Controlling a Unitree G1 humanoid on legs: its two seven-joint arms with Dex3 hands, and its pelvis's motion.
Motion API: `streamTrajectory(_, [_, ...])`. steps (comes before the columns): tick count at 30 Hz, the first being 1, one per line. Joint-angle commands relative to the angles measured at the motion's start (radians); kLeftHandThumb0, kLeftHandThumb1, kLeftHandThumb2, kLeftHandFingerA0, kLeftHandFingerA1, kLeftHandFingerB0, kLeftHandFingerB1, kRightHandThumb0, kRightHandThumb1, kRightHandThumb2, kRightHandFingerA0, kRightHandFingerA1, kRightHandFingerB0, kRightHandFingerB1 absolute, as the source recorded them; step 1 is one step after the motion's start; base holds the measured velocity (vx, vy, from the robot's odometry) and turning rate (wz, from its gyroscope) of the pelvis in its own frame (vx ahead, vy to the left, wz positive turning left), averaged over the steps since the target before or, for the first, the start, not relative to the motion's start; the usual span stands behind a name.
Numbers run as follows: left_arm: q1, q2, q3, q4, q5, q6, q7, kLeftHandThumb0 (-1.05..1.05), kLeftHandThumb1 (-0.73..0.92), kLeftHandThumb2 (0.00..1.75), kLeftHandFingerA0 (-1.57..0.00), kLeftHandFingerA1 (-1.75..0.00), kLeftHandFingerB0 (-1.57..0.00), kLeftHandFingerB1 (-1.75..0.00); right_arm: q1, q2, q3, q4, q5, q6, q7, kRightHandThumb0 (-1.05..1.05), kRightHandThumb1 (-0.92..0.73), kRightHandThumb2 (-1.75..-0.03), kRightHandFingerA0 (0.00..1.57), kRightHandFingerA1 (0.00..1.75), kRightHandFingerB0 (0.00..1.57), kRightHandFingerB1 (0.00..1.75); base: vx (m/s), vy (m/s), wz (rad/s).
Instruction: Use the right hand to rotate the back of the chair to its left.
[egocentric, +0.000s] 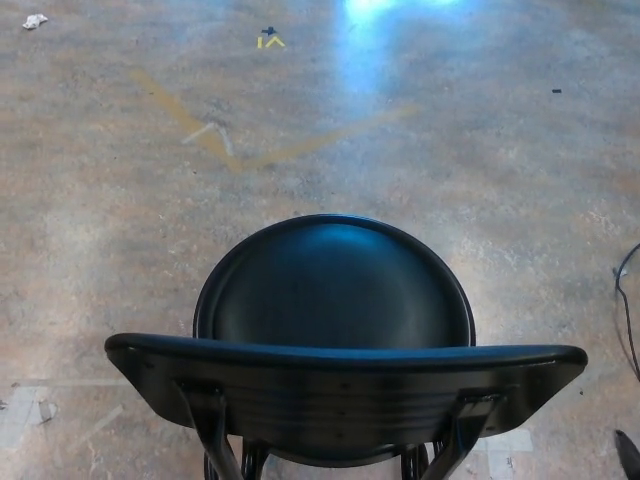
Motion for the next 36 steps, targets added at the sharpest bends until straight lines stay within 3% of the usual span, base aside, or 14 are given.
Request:
streamTrajectory(1, [0.005,0.007,0.003,0.008,-0.012,-0.011,-0.002,-0.65,0.77,0.63,-0.47,-0.48,-0.41,-0.39,0.073,-0.025,0.065,-0.195,-0.084,-0.044,0.014,-1.04,-0.65,-1.05,0.00,0.01,0.00,0.00,0.00,0.000,0.00])
streamTrajectory(10, [0.006,0.003,0.007,0.005,-0.014,-0.020,-0.010,-0.65,0.78,0.63,-0.46,-0.47,-0.38,-0.38,0.116,-0.044,0.130,-0.369,-0.193,0.005,-0.024,-0.96,-0.64,-1.01,0.00,0.00,0.00,0.00,0.00,0.000,0.00])
streamTrajectory(11, [0.006,0.005,0.002,0.006,-0.010,-0.018,-0.011,-0.66,0.78,0.63,-0.45,-0.48,-0.39,-0.39,0.116,-0.044,0.136,-0.379,-0.205,0.004,-0.032,-1.03,-0.84,-0.67,0.00,0.00,0.00,0.00,0.00,0.000,0.00])
streamTrajectory(12, [0.005,0.003,0.001,0.007,-0.010,-0.017,-0.009,-0.66,0.77,0.63,-0.46,-0.48,-0.38,-0.39,0.119,-0.045,0.137,-0.392,-0.209,0.008,-0.032,-0.97,-0.64,-1.03,0.00,0.00,0.00,0.00,0.00,0.000,0.00])
streamTrajectory(14, [0.005,0.003,-0.003,0.008,-0.009,-0.016,-0.009,-0.67,0.79,0.64,-0.45,-0.46,-0.39,-0.38,0.121,-0.046,0.143,-0.410,-0.223,0.016,-0.035,-0.99,-0.66,-1.06,0.00,0.00,0.00,0.00,0.00,0.000,0.00])
streamTrajectory(15, [0.005,0.005,-0.002,0.008,-0.011,-0.014,-0.012,-0.66,0.78,0.63,-0.45,-0.48,-0.40,-0.39,0.119,-0.047,0.154,-0.431,-0.242,0.023,-0.033,-1.05,-0.87,-0.67,0.00,0.00,0.00,0.00,0.00,0.000,0.00])
streamTrajectory(19, [0.005,0.003,0.008,0.008,-0.024,-0.015,-0.013,-0.64,0.78,0.63,-0.46,-0.48,-0.37,-0.39,0.119,-0.039,0.183,-0.497,-0.254,0.052,0.000,-1.05,-0.87,-0.68,0.00,0.00,0.00,0.00,0.00,0.000,0.00])
streamTrajectory(20, [0.002,0.004,0.007,0.008,-0.024,-0.013,-0.011,-0.64,0.77,0.63,-0.47,-0.48,-0.38,-0.39,0.117,-0.037,0.188,-0.505,-0.254,0.055,0.004,-0.97,-0.66,-1.04,0.00,0.00,0.00,0.00,0.00,0.000,0.00])
streamTrajectory(31, [-0.004,0.005,0.026,0.007,-0.047,-0.005,-0.010,-0.63,0.74,0.62,-0.48,-0.49,-0.41,-0.40,0.089,0.013,0.266,-0.569,-0.296,0.104,-0.001,-1.04,-0.68,-1.08,0.00,0.00,0.00,0.00,0.00,0.000,0.00])
streamTrajectory(32, [-0.003,0.006,0.020,0.008,-0.040,-0.007,-0.011,-0.63,0.77,0.63,-0.45,-0.48,-0.39,-0.39,0.079,0.021,0.274,-0.565,-0.301,0.107,-0.002,-1.04,-0.86,-0.67,0.00,0.00,0.00,0.00,0.00,0.000,0.00])
streamTrajectory(36, [-0.002,0.005,0.016,0.007,-0.038,-0.010,-0.007,-0.63,0.75,0.62,-0.47,-0.48,-0.39,-0.39,0.028,0.058,0.310,-0.559,-0.298,0.116,0.009,-1.05,-0.87,-0.67,0.00,0.00,0.00,0.00,0.00,0.000,0.00])
